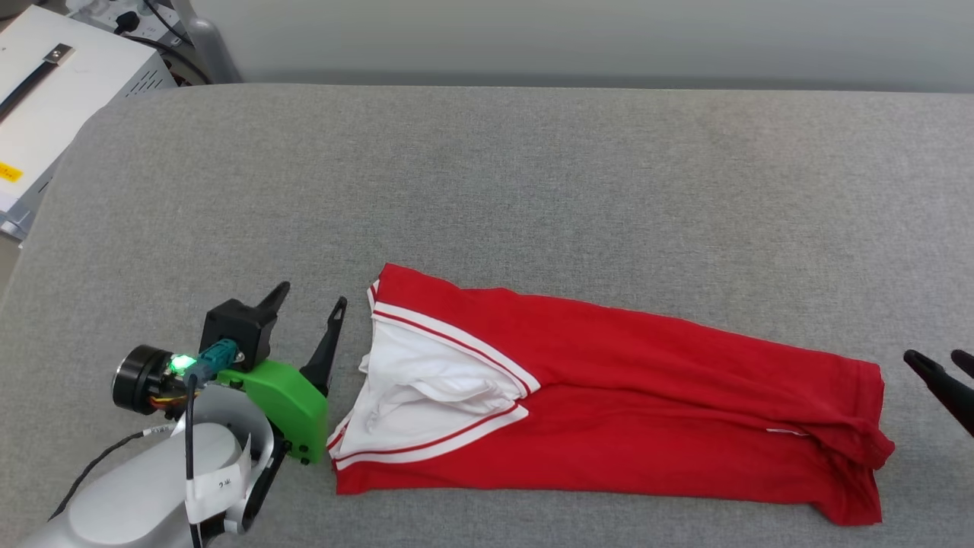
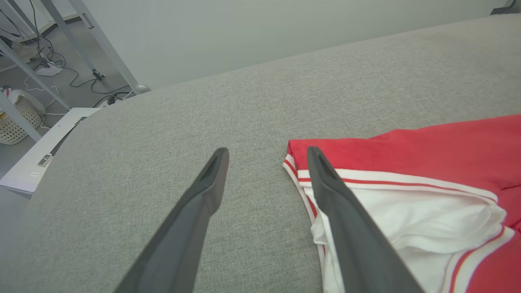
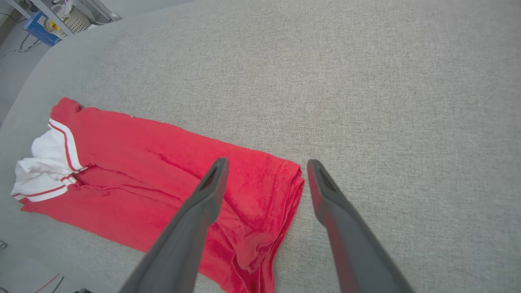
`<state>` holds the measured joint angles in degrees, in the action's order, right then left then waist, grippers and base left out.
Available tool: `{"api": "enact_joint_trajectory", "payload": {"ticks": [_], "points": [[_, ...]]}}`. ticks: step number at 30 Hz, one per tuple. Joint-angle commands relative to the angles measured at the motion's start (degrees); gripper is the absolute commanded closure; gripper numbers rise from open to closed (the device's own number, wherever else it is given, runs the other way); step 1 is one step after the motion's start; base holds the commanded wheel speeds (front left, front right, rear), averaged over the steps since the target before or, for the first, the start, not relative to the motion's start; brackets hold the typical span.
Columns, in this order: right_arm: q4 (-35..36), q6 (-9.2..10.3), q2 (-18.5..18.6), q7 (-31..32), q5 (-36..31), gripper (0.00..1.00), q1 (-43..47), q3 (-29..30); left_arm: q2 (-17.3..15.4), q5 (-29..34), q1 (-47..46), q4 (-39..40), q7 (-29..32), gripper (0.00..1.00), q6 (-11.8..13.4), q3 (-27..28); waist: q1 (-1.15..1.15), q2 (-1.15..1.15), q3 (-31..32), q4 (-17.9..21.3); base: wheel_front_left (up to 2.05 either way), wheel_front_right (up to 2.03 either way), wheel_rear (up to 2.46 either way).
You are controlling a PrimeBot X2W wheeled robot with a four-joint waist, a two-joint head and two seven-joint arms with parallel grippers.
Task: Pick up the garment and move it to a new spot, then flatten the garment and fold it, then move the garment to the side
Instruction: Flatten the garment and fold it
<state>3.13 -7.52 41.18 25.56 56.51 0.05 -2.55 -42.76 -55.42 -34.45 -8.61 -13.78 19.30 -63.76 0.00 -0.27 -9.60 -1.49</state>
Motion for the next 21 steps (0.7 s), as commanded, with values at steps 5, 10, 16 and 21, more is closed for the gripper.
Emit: {"api": "enact_joint_trajectory", "payload": {"ticks": [5,10,16,21], "points": [[-4.00,0.03,-0.46,6.08,3.99,0.00,2.30,4.30,2.35,5.54,2.67,1.48,-1.16,0.00,4.77,6.39,0.00,0.27,-1.24,-1.34,0.00,0.00,0.00],[-7.71,0.03,-2.44,9.82,4.75,0.00,2.32,4.33,5.57,12.51,6.83,3.10,-1.20,0.00,6.25,13.86,0.00,0.27,-2.27,-2.52,0.00,0.00,0.00],[-11.37,0.03,-5.80,11.62,4.95,0.00,0.53,1.86,10.07,19.83,11.99,3.85,-1.20,0.00,5.21,21.68,0.00,0.27,-3.59,-4.02,0.00,0.00,0.00],[-12.39,0.03,-8.25,11.91,5.94,0.00,-0.60,-1.45,14.07,25.23,15.09,3.89,-1.21,0.00,3.28,27.17,0.00,0.27,-4.13,-5.01,0.00,0.00,0.00]]}}
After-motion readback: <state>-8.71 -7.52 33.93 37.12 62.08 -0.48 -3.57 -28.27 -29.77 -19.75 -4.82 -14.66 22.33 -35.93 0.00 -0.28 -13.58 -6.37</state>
